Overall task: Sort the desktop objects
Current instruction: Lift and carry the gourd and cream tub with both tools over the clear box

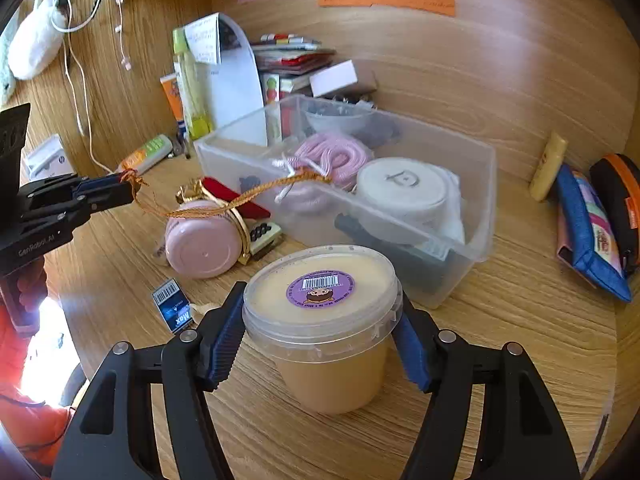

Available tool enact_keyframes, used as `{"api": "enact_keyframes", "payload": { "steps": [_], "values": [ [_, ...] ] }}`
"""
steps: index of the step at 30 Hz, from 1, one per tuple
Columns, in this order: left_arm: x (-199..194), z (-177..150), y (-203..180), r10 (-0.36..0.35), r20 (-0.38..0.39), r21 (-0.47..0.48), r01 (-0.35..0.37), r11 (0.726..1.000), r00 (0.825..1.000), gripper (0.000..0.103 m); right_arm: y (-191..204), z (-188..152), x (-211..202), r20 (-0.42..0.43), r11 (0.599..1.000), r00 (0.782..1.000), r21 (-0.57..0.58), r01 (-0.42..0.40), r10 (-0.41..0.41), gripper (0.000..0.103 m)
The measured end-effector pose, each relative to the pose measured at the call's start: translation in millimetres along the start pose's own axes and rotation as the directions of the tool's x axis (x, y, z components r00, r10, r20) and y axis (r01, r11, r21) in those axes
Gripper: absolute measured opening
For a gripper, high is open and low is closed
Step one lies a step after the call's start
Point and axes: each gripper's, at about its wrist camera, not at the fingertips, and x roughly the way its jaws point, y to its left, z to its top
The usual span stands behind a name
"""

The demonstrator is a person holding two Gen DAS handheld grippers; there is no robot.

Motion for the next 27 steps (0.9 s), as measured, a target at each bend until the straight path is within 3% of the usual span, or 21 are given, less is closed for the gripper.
{"api": "enact_keyframes", "payload": {
  "steps": [14, 21, 27],
  "values": [
    [-5, 58, 1, -0.054, 0.123, 0.015, 0.053, 0.998, 0.991, 0.018, -23, 36, -38, 0.147, 0.999, 0.989, 0.046, 0.018, -0.024, 0.064],
    [5, 98, 6, -0.102, 0.145, 0.020, 0.100, 0.995, 0.984, 0.018, -38, 67, -38, 0.201, 0.997, 0.978, 0.067, 0.043, -0.056, 0.064],
    [16, 128, 5, -0.099, 0.171, 0.026, 0.096, 0.995, 0.980, 0.018, -47, 93, -28, 0.217, 0.994, 0.973, 0.095, 0.055, -0.074, 0.064]
  ]
}}
